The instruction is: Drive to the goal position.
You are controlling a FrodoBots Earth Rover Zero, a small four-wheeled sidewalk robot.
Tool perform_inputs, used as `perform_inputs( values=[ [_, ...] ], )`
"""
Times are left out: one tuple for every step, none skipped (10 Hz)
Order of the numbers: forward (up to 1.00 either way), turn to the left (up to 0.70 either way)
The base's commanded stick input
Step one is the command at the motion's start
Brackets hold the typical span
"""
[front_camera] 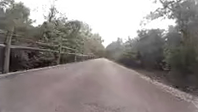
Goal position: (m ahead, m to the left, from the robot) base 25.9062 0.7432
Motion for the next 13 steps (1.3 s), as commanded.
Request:
perform_inputs(
  values=[
    [0.70,0.00],
    [0.70,0.00],
    [0.70,0.00],
    [0.70,0.00],
    [0.70,0.00],
    [0.70,0.00],
    [0.70,0.00],
    [0.70,0.00],
    [0.70,0.00],
    [0.70,0.02],
    [0.70,0.03],
    [0.70,0.03],
    [0.70,0.03]
  ],
)
